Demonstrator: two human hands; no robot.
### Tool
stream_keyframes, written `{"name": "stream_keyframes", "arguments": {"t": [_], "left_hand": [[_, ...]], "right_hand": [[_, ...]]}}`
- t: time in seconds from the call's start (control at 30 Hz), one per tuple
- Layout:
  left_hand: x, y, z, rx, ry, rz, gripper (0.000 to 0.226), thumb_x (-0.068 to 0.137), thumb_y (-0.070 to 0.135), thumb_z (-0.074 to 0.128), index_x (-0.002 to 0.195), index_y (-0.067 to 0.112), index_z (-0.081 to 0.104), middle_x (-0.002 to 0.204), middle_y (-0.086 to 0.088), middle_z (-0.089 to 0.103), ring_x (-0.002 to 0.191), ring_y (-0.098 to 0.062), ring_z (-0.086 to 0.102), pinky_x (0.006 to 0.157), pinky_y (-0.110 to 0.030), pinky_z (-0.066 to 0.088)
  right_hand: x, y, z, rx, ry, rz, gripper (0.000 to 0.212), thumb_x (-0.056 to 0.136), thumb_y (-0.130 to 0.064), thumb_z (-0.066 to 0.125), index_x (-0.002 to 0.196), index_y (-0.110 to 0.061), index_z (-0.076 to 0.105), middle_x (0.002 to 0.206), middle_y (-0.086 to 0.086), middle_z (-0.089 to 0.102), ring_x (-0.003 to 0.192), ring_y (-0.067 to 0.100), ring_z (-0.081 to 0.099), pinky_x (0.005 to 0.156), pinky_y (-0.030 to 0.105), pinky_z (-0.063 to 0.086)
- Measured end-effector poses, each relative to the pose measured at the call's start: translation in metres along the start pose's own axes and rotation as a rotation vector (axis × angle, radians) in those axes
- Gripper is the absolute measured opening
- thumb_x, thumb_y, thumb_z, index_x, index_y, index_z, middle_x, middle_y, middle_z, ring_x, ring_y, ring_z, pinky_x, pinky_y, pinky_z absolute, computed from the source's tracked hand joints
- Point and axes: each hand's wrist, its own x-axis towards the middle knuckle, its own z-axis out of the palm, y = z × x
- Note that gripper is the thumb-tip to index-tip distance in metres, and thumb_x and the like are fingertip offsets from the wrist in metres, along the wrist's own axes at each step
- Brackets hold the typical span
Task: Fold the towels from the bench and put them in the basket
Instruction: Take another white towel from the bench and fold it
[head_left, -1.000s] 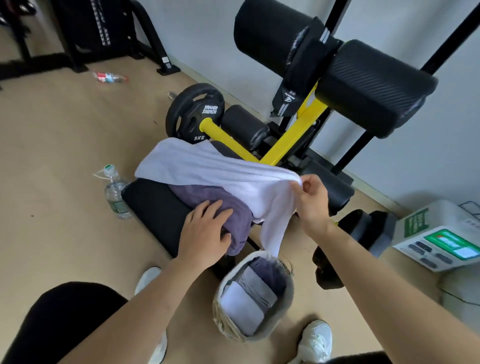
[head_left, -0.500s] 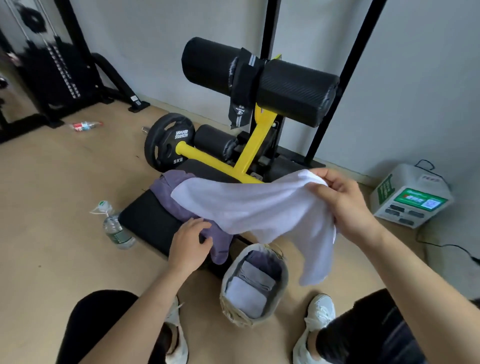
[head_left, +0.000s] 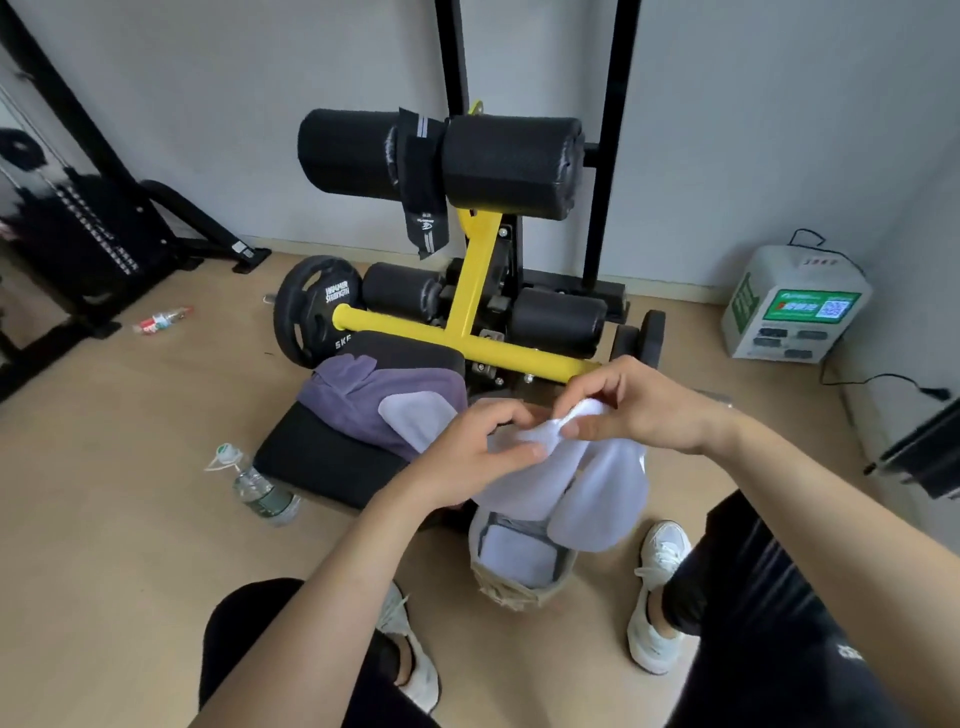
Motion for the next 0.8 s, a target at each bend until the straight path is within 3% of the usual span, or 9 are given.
{"name": "stream_keyframes", "arguments": {"t": [0.1, 0.2, 0.27, 0.37, 0.43, 0.53, 0.63, 0.73, 0.8], "left_hand": [[-0.008, 0.003, 0.006, -0.021, 0.045, -0.033, 0.020, 0.092, 0.026, 0.074, 0.086, 0.013, 0.060, 0.080, 0.008, 0.059, 0.078, -0.011, 0.054, 0.072, -0.026, 0.039], [-0.029, -0.001, 0.012, -0.014, 0.079, -0.051, 0.023, 0.092, 0.021, 0.075, 0.078, 0.016, 0.056, 0.071, 0.013, 0.050, 0.068, -0.004, 0.045, 0.064, -0.019, 0.035], [-0.044, -0.003, 0.015, -0.036, 0.081, -0.045, 0.023, 0.090, 0.029, 0.071, 0.075, 0.023, 0.056, 0.067, 0.013, 0.049, 0.064, -0.003, 0.042, 0.061, -0.018, 0.033], [-0.061, -0.003, 0.020, -0.086, 0.188, -0.041, 0.021, 0.086, 0.044, 0.065, 0.076, 0.028, 0.057, 0.066, 0.012, 0.051, 0.063, -0.003, 0.043, 0.059, -0.019, 0.033], [-0.069, -0.007, 0.022, -0.117, 0.318, -0.046, 0.022, 0.086, 0.047, 0.062, 0.079, 0.027, 0.059, 0.069, 0.008, 0.055, 0.066, -0.007, 0.049, 0.060, -0.023, 0.037], [-0.078, -0.023, 0.024, -0.131, 0.507, -0.117, 0.015, 0.090, 0.037, 0.064, 0.081, 0.027, 0.059, 0.076, 0.000, 0.060, 0.070, -0.007, 0.052, 0.064, -0.028, 0.042], [-0.088, -0.052, 0.024, -0.146, 0.629, -0.232, 0.019, 0.097, 0.021, 0.064, 0.080, 0.025, 0.058, 0.072, 0.005, 0.057, 0.071, -0.008, 0.051, 0.066, -0.032, 0.041], [-0.098, -0.076, 0.024, -0.188, 0.758, -0.346, 0.017, 0.098, 0.020, 0.064, 0.083, 0.025, 0.058, 0.079, 0.002, 0.060, 0.073, -0.009, 0.052, 0.068, -0.031, 0.042], [-0.104, -0.089, 0.028, -0.186, 0.799, -0.402, 0.014, 0.099, 0.017, 0.064, 0.086, 0.018, 0.059, 0.080, 0.000, 0.059, 0.073, -0.009, 0.051, 0.068, -0.029, 0.041]], "right_hand": [[-0.013, 0.009, -0.002, -0.018, 0.066, 0.037, 0.010, 0.086, -0.006, 0.076, 0.095, -0.009, 0.077, 0.093, 0.004, 0.076, 0.089, 0.016, 0.069, 0.083, 0.025, 0.053], [-0.023, 0.027, 0.005, -0.095, 0.121, 0.080, 0.006, 0.086, -0.011, 0.077, 0.092, -0.009, 0.076, 0.089, 0.001, 0.075, 0.084, 0.013, 0.069, 0.077, 0.022, 0.053], [-0.027, 0.045, 0.013, -0.142, 0.157, 0.100, 0.005, 0.085, -0.014, 0.078, 0.087, -0.012, 0.074, 0.087, 0.000, 0.072, 0.079, 0.011, 0.067, 0.073, 0.024, 0.052], [-0.030, 0.076, 0.023, -0.174, 0.172, 0.176, 0.012, 0.085, -0.020, 0.078, 0.084, -0.013, 0.069, 0.082, 0.003, 0.068, 0.074, 0.016, 0.062, 0.069, 0.033, 0.051], [-0.032, 0.092, 0.031, -0.174, 0.162, 0.239, 0.017, 0.086, -0.023, 0.077, 0.083, -0.011, 0.066, 0.076, 0.001, 0.063, 0.069, 0.012, 0.054, 0.065, 0.031, 0.045], [-0.036, 0.115, 0.040, -0.165, 0.107, 0.335, 0.021, 0.086, -0.025, 0.077, 0.080, -0.011, 0.064, 0.075, -0.001, 0.058, 0.067, 0.010, 0.048, 0.063, 0.025, 0.039], [-0.038, 0.133, 0.044, -0.180, 0.013, 0.434, 0.021, 0.086, -0.027, 0.078, 0.073, -0.021, 0.062, 0.071, -0.006, 0.055, 0.065, 0.009, 0.048, 0.063, 0.023, 0.039], [-0.040, 0.145, 0.045, -0.287, -0.068, 0.506, 0.022, 0.086, -0.033, 0.076, 0.070, -0.028, 0.061, 0.073, -0.008, 0.056, 0.071, 0.011, 0.051, 0.064, 0.022, 0.041], [-0.044, 0.150, 0.047, -0.303, -0.090, 0.542, 0.022, 0.085, -0.029, 0.077, 0.070, -0.025, 0.062, 0.072, -0.007, 0.057, 0.070, 0.011, 0.051, 0.060, 0.014, 0.040]]}}
